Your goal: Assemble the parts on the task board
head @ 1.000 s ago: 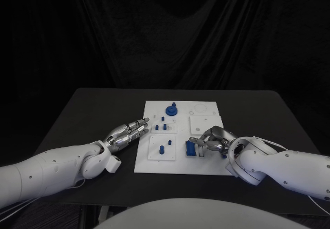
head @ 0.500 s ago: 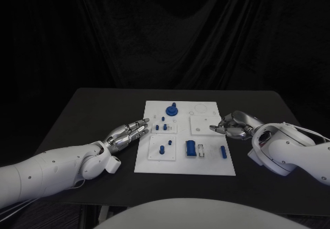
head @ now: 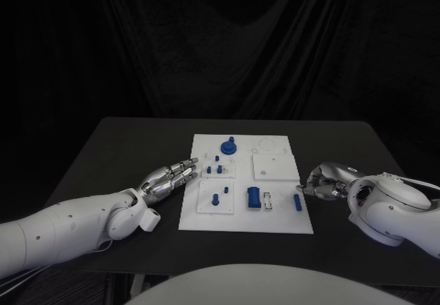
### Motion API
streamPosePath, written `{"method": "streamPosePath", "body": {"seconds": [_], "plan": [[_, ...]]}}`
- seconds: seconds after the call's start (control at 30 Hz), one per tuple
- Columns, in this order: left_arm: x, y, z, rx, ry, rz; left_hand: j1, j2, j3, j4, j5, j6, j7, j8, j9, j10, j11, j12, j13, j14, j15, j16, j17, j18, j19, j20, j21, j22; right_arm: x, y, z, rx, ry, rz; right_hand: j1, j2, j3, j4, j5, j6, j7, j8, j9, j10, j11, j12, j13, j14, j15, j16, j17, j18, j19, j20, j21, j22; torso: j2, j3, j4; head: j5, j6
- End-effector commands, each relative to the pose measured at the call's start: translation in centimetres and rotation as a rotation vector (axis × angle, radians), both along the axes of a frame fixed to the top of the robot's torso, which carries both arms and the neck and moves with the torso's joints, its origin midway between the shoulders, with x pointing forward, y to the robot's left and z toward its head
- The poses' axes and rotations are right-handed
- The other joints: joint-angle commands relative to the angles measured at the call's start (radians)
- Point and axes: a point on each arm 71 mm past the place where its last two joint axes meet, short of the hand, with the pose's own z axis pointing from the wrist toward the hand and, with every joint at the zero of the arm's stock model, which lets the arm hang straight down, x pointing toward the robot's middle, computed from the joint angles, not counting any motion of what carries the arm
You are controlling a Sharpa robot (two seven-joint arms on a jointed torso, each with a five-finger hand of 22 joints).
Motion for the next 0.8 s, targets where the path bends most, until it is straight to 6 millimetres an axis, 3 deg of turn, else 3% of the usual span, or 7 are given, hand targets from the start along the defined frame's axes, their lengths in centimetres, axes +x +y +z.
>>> {"method": "streamPosePath", "body": {"seconds": [0.03, 0.2, 0.43, 0.8], "plan": [[0.1, 0.1, 0.9, -0.094, -0.111, 0.026, 0.007, -0.003, 0.005, 0.0, 0.005, 0.001, 0.008, 0.005, 0.001, 0.002, -0.001, 0.001, 0.001, 0.0, 0.003, -0.004, -0.001, 0.017, -0.002, 0.005, -0.001, 0.0, -0.2, -0.2, -0.4, -0.109, -0.015, 0.014, 0.007, -0.001, -0.003, -0.003, 0.001, 0.006, 0.004, -0.003, -0.002, 0.106, 0.006, 0.003, 0.263, 0.092, 0.008, -0.005, 0.204, 0.002, 0.061, 0.004, -0.004, 0.229, 0.002, 0.0027, -0.0046, 0.0, 0.0], [0.1, 0.1, 0.9, -0.094, -0.11, 0.026, 0.007, -0.003, 0.005, -0.001, 0.006, 0.001, 0.008, 0.005, 0.001, 0.002, -0.001, 0.001, 0.001, 0.0, 0.003, -0.004, -0.001, 0.017, -0.002, 0.005, -0.001, 0.0, -0.5, 0.0, -1.1, -0.121, -0.003, 0.025, 0.007, -0.001, -0.003, -0.002, 0.001, 0.007, 0.003, -0.002, -0.002, 0.106, 0.006, 0.003, 0.263, 0.092, 0.008, -0.006, 0.202, 0.003, 0.06, 0.004, -0.006, 0.228, 0.002, 0.0038, -0.0017, -0.003, 0.0], [0.1, 0.1, 0.9, -0.094, -0.109, 0.024, 0.009, -0.003, 0.007, -0.002, 0.007, 0.001, 0.006, 0.005, 0.001, 0.002, 0.004, 0.001, 0.001, 0.0, 0.002, -0.004, -0.001, 0.017, -0.002, 0.005, -0.001, 0.0, -0.9, 0.7, -2.1, -0.118, 0.013, 0.043, 0.01, 0.004, -0.005, 0.005, -0.02, 0.015, 0.003, -0.007, -0.01, 0.106, 0.005, 0.003, 0.263, 0.09, 0.007, -0.008, 0.196, 0.004, 0.058, 0.004, -0.011, 0.227, 0.002, 0.0044, -0.0038, -0.002, 0.0], [0.1, 0.0, 0.8, -0.095, -0.105, 0.021, 0.011, -0.003, 0.011, -0.006, 0.011, 0.001, 0.005, 0.005, 0.001, 0.003, 0.008, 0.002, 0.002, 0.0, 0.002, -0.004, -0.001, 0.018, -0.002, 0.005, -0.001, 0.0, -1.2, 1.5, -3.1, -0.116, 0.034, 0.066, 0.012, 0.009, -0.008, 0.011, -0.039, 0.013, 0.005, -0.019, -0.023, 0.106, 0.006, 0.003, 0.263, 0.089, 0.008, -0.012, 0.19, 0.005, 0.057, 0.004, -0.015, 0.225, 0.002, 0.0023, -0.0017, 0.0, 0.0]]}}
